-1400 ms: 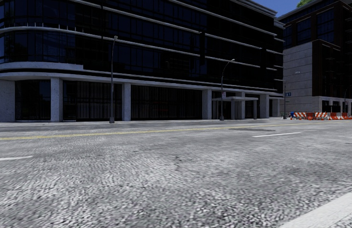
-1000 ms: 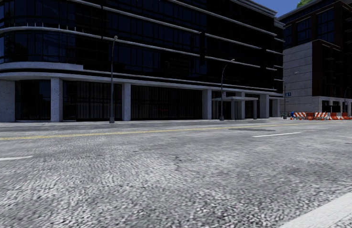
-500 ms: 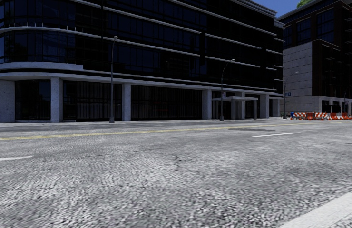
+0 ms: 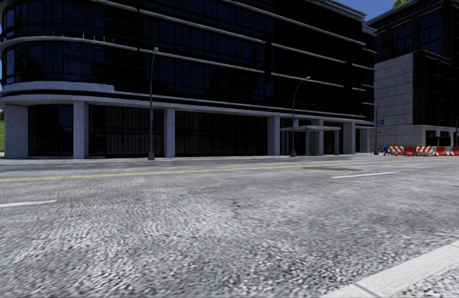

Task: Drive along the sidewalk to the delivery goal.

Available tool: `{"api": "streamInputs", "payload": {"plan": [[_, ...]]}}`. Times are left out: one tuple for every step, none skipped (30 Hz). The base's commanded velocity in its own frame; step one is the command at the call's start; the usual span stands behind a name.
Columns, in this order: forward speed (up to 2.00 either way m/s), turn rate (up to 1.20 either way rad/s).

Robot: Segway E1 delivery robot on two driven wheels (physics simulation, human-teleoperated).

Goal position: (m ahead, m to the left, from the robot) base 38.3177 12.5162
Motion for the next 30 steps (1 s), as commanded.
{"api": "streamInputs", "payload": {"plan": [[-0.83, 0.52], [-0.83, 0.53], [-0.83, 0.53], [-0.83, 0.53], [-0.83, 0.53], [-0.83, 0.53], [-0.83, 0.54], [-0.83, 0.54], [-0.83, 0.54], [-0.83, 0.54], [-0.83, 0.55], [-0.83, 0.56], [-0.83, 0.57], [-0.83, 0.57], [-0.83, 0.59], [-0.83, 0.63], [-0.83, 0.63], [-0.83, 0.66], [-0.83, 0.68], [-0.83, 0.68], [-0.83, 0.68], [-0.83, 0.68], [-0.83, 0.68], [-0.83, 0.68], [-0.83, 0.68], [-0.83, 0.68], [-0.83, 0.68], [-0.83, 0.68], [-0.83, 0.68], [-0.83, 0.68]]}}
